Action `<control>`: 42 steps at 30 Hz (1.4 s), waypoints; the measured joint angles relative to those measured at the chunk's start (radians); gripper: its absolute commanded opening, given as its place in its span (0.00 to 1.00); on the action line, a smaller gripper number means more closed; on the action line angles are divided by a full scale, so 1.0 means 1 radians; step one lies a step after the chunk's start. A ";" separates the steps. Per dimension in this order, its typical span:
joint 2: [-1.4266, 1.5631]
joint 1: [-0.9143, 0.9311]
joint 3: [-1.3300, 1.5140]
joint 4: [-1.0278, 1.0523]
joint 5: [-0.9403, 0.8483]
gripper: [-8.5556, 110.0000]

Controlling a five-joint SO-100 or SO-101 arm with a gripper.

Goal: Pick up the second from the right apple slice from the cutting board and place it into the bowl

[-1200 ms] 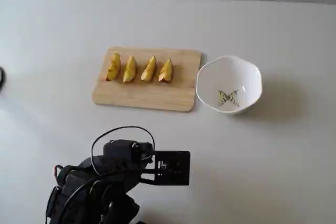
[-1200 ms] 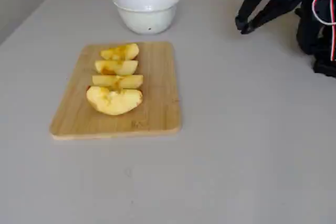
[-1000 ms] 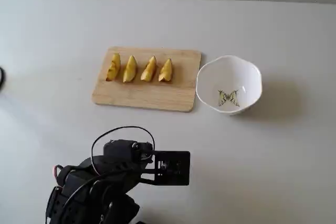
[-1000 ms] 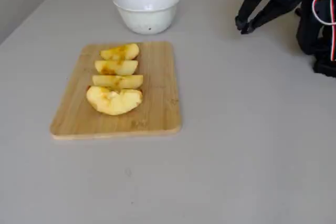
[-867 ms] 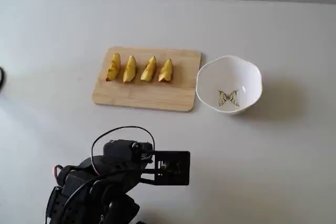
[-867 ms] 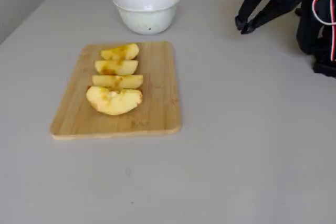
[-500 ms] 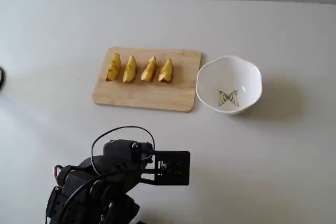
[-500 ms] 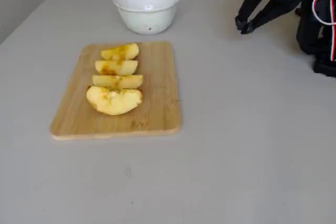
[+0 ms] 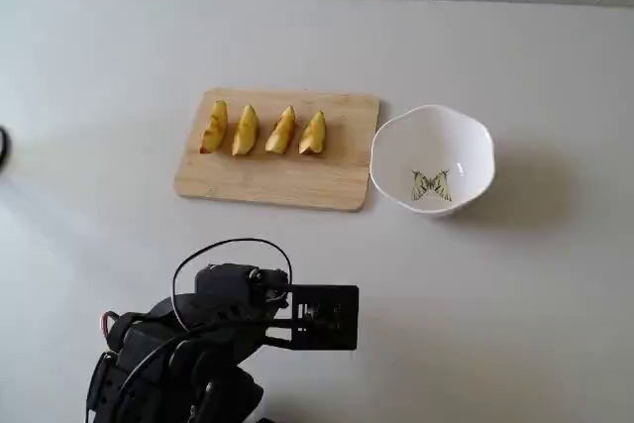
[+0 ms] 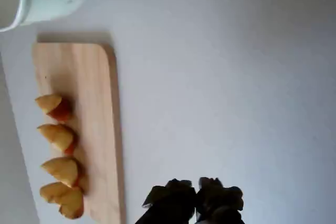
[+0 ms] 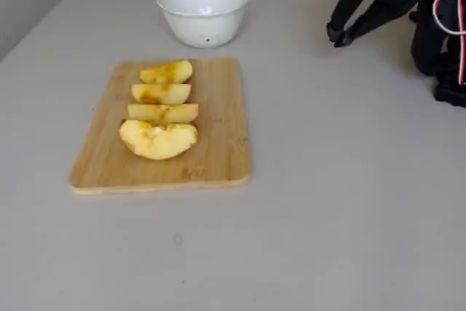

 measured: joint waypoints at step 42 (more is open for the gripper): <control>-2.289 -0.275 -2.111 0.247 -0.816 0.29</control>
